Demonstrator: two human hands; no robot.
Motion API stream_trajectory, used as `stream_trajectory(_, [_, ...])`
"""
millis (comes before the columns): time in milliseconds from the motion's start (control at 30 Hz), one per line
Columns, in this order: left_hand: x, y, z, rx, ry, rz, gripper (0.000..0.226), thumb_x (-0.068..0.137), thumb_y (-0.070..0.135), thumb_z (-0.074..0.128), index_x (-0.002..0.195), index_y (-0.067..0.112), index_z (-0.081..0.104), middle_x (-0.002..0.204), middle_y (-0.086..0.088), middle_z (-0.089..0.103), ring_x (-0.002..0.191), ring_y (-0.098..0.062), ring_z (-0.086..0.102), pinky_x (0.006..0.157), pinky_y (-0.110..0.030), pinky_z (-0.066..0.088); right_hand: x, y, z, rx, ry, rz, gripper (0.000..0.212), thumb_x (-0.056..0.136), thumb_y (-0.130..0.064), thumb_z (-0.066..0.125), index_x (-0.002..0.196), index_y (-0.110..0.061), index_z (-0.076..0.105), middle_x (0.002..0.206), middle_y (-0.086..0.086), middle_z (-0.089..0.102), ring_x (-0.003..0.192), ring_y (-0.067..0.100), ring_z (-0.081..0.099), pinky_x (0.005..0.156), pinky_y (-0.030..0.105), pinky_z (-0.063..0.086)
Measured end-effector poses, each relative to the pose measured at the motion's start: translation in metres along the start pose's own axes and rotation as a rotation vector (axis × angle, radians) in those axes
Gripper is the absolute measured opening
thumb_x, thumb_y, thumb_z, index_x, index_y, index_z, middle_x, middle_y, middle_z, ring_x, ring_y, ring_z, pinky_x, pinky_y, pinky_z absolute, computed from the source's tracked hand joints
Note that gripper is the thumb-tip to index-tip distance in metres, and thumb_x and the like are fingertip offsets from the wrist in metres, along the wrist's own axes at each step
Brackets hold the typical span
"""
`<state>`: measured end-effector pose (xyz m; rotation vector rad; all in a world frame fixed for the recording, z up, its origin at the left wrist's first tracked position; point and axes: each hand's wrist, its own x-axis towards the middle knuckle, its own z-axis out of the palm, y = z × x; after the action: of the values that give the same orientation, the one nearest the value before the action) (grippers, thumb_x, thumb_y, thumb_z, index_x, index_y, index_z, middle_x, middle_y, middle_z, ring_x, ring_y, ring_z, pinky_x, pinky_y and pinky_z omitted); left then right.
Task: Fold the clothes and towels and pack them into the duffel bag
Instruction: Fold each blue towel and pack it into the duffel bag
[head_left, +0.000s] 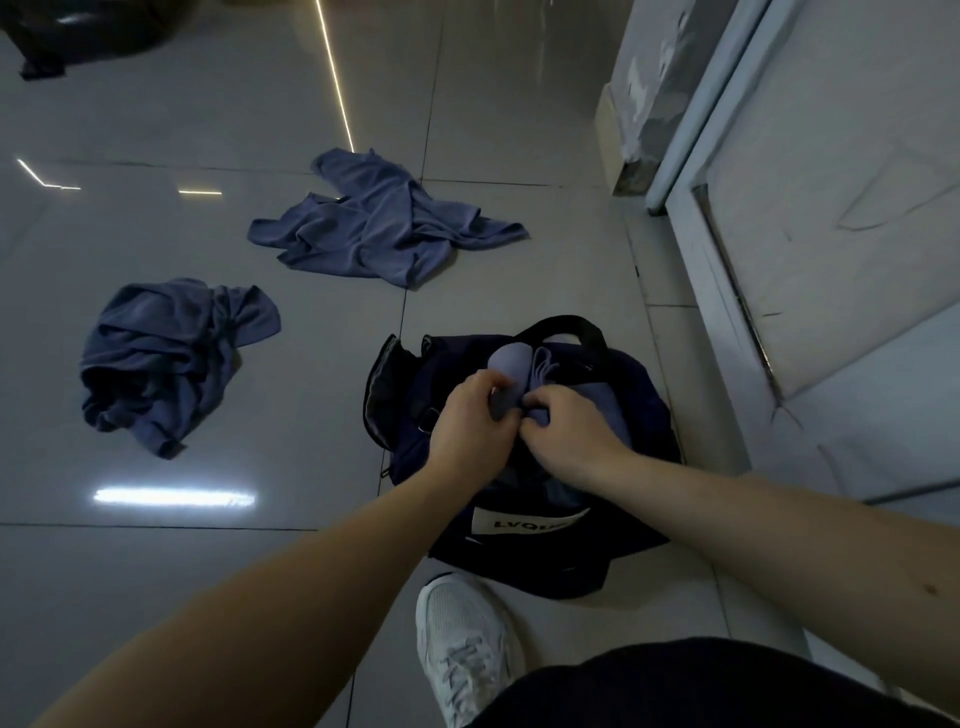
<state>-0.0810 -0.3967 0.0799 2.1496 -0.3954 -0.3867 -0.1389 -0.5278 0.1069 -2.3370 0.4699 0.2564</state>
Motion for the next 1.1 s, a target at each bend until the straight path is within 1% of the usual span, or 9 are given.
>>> stream_trajectory(100, [0.0,-0.012,-0.011,-0.147,-0.099,-0.094,0.029,0.095,0.012,0.049,0.117,0.022,0.065,0.105,0.004,0.068,0.094,-0.015,0.065,0.087,-0.043,0.056,-0.005,0.006,0.01,0.033,-0.017,0.012,0.038,0.082,-0.044,0.067,0.105,-0.013,0.064,0.112,-0.001,0.057,0.098,0.018,0.059,0.076,0.029,0.045])
stream_trajectory(200, [-0.005,-0.02,-0.018,-0.254,-0.192,-0.173,0.037,0.093,-0.004,0.044,0.104,0.018,0.071,0.106,-0.005,0.068,0.095,-0.032,0.068,0.081,-0.054,0.058,-0.012,0.002,0.023,-0.022,0.01,0.07,0.062,0.069,-0.07,0.069,0.1,-0.018,0.056,0.108,-0.004,0.048,0.083,0.01,0.055,0.069,0.031,0.05])
stream_trajectory(300, [-0.006,-0.023,-0.022,-0.252,-0.268,-0.19,0.039,0.093,-0.009,0.045,0.106,0.016,0.071,0.108,-0.005,0.069,0.094,-0.029,0.069,0.08,-0.045,0.061,-0.014,-0.001,0.035,-0.104,0.093,0.118,0.058,0.077,-0.057,0.073,0.115,-0.017,0.056,0.124,-0.002,0.044,0.095,0.019,0.059,0.075,0.042,0.054])
stream_trajectory(467, [0.007,-0.044,-0.027,0.373,0.007,-0.075,0.029,0.092,0.022,0.058,0.121,0.021,0.06,0.117,0.002,0.061,0.104,-0.021,0.059,0.081,-0.039,0.054,-0.013,-0.007,0.046,-0.133,0.119,0.154,0.044,0.083,-0.031,0.074,0.119,-0.015,0.055,0.131,-0.001,0.041,0.104,0.023,0.058,0.078,0.041,0.053])
stream_trajectory(600, [0.028,-0.047,-0.023,0.754,-0.064,0.01,0.032,0.091,0.029,0.062,0.119,0.016,0.054,0.12,-0.007,0.055,0.111,-0.028,0.053,0.084,-0.038,0.045,-0.011,-0.008,0.048,-0.142,0.086,0.138,0.038,0.082,-0.023,0.072,0.115,-0.014,0.055,0.127,0.0,0.043,0.1,0.022,0.056,0.074,0.036,0.049])
stream_trajectory(733, [0.045,-0.046,-0.033,1.039,-0.098,0.067,0.007,0.093,0.023,0.057,0.097,0.017,0.06,0.107,-0.005,0.062,0.103,-0.026,0.057,0.087,-0.034,0.04,-0.01,-0.009,0.048,-0.154,0.052,0.104,0.046,0.085,-0.018,0.07,0.127,-0.013,0.056,0.136,0.0,0.042,0.112,0.024,0.056,0.086,0.039,0.052])
stream_trajectory(867, [0.051,-0.046,-0.038,0.92,-0.062,0.066,0.027,0.093,0.019,0.054,0.067,0.015,0.047,0.085,-0.003,0.063,0.077,-0.021,0.055,0.071,-0.031,0.038,-0.01,-0.008,0.05,-0.165,0.026,0.096,0.046,0.089,-0.016,0.066,0.133,-0.011,0.054,0.143,0.001,0.04,0.12,0.025,0.054,0.093,0.042,0.051])
stream_trajectory(1000, [0.048,-0.043,-0.047,0.645,0.083,-0.013,0.029,0.092,0.029,0.055,0.07,0.011,0.058,0.074,-0.002,0.056,0.063,-0.019,0.054,0.058,-0.033,0.048,-0.006,-0.011,0.051,-0.161,0.022,0.071,0.047,0.089,-0.014,0.064,0.134,-0.008,0.054,0.145,0.002,0.038,0.124,0.026,0.052,0.096,0.042,0.05])
stream_trajectory(1100, [0.045,-0.036,-0.05,0.563,0.148,-0.004,0.031,0.09,0.03,0.054,0.062,0.018,0.047,0.072,0.001,0.053,0.061,-0.018,0.051,0.051,-0.028,0.037,0.0,-0.019,0.055,-0.103,0.066,0.027,0.039,0.087,-0.01,0.062,0.126,-0.007,0.057,0.142,0.004,0.04,0.122,0.028,0.051,0.096,0.044,0.049])
